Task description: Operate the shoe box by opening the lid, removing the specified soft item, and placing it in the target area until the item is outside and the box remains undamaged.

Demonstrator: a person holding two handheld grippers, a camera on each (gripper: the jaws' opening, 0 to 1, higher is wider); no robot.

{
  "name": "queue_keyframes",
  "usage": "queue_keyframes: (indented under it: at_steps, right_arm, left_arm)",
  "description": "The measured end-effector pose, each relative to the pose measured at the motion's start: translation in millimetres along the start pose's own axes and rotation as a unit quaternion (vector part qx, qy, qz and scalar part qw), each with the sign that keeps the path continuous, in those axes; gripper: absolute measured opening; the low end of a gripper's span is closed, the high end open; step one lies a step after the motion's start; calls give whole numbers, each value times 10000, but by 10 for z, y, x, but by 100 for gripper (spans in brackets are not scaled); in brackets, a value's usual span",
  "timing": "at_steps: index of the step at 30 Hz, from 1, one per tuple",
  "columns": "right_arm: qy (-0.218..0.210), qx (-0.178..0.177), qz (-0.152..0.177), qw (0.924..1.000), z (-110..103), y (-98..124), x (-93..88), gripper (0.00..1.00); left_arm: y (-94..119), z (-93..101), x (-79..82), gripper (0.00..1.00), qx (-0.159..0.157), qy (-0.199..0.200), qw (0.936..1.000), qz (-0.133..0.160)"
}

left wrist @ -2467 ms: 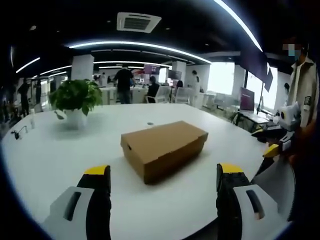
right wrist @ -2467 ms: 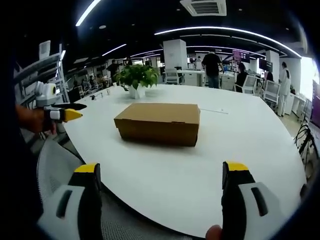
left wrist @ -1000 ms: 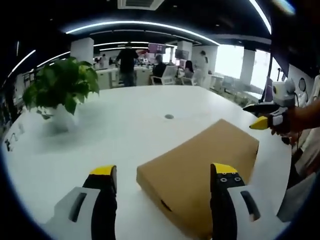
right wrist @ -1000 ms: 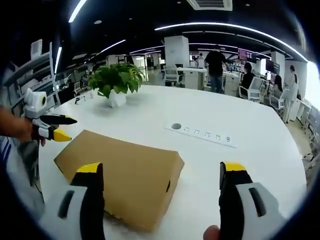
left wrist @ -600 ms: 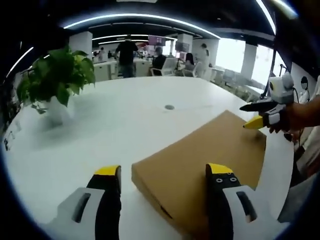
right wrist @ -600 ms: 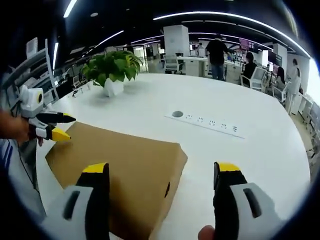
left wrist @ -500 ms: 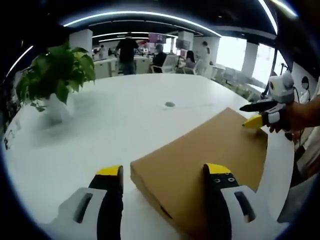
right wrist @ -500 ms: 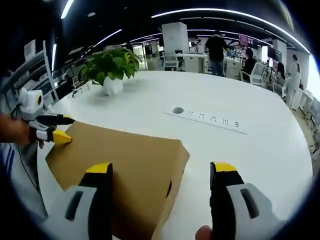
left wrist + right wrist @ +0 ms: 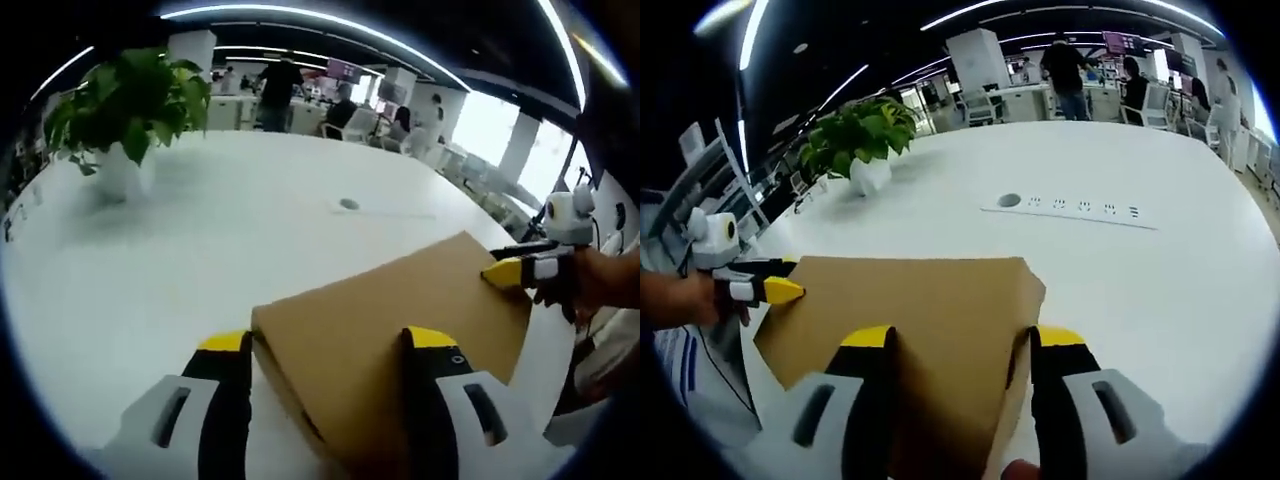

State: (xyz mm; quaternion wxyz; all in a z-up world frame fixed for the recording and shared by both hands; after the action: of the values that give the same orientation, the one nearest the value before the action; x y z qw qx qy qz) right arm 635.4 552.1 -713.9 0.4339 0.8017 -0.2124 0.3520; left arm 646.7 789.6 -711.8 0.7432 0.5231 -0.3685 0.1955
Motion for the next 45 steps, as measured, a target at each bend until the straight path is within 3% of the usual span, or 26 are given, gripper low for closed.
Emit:
queue_keyframes:
  at_steps: [12, 24, 45]
  right_arm:
    - [-176, 10, -58, 9998, -34, 21, -32, 46]
    - [-307, -10, -186, 9994, -149, 266, -255, 44]
    - [-547, -63, -183, 9983, -598, 798, -876, 42]
  left_arm:
    - [-8, 34, -18, 57, -91, 127, 9999, 45]
    - [67, 97, -85, 55, -232, 28, 9997, -14]
    - [601, 243, -566, 54, -453, -125, 9989, -77]
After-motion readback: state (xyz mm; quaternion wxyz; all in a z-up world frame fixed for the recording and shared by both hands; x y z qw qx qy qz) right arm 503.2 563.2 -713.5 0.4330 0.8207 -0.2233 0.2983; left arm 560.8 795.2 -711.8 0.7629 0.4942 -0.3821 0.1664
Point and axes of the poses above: the point that each gripper's makers call its tool centre point, and the gripper's own axes: y roughly backward along the fingers, z roughly to its right, x roughly out of its top, the point moved 1 cm from there along y, roughly backward along the fingers, and after that the axes turned 8 degrees about x, right-handed, at the moved point
